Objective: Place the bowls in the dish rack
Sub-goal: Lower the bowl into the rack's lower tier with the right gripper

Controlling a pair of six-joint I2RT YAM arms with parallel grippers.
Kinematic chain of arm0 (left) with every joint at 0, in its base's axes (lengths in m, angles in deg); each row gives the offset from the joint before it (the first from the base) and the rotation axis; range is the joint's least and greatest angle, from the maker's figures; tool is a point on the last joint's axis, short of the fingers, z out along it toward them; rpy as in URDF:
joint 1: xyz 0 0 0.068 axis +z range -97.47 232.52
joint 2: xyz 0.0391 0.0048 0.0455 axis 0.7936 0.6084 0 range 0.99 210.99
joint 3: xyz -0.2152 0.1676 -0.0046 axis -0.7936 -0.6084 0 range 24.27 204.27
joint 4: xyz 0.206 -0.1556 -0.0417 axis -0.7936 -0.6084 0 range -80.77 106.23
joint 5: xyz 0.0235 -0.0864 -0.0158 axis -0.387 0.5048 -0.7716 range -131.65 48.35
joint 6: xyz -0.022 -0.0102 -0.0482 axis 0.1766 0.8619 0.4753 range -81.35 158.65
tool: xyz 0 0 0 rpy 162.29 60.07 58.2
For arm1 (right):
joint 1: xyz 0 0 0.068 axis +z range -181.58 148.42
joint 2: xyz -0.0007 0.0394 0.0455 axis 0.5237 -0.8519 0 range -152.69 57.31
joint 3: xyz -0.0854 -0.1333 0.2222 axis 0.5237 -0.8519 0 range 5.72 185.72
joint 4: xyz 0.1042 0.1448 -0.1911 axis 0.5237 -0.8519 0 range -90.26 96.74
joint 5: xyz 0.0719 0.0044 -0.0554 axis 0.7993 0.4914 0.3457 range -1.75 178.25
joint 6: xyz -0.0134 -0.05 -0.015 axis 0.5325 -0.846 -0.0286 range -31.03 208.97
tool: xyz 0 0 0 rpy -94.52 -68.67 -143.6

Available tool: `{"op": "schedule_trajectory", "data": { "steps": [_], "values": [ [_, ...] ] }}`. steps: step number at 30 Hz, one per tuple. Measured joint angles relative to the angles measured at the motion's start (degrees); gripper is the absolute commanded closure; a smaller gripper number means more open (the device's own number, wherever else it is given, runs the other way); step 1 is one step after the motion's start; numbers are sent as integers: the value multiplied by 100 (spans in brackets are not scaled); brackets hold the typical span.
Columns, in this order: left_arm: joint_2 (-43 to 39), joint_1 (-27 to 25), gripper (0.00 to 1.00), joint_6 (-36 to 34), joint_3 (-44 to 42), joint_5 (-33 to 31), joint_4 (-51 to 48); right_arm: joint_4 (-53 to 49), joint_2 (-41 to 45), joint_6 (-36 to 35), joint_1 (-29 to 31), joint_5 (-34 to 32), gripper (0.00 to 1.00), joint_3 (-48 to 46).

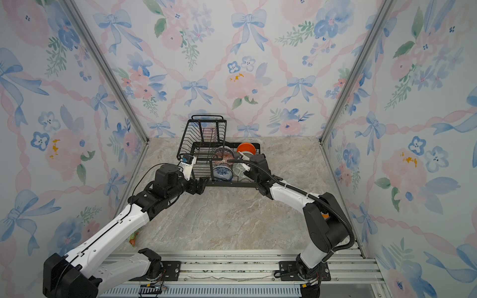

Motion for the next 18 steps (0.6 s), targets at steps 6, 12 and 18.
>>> {"op": "schedule_trajectory", "data": {
  "steps": [6,12,18],
  "values": [
    [-2,0,2,0,-9,42,-2,431,-474,-236,-114,-118,100,-42],
    [-2,31,2,0,-9,59,-2,719,-769,-428,-149,-249,100,-42],
    [0,33,2,0,-9,63,-2,1263,-1134,-732,-166,-354,100,-42]
  ]
}}
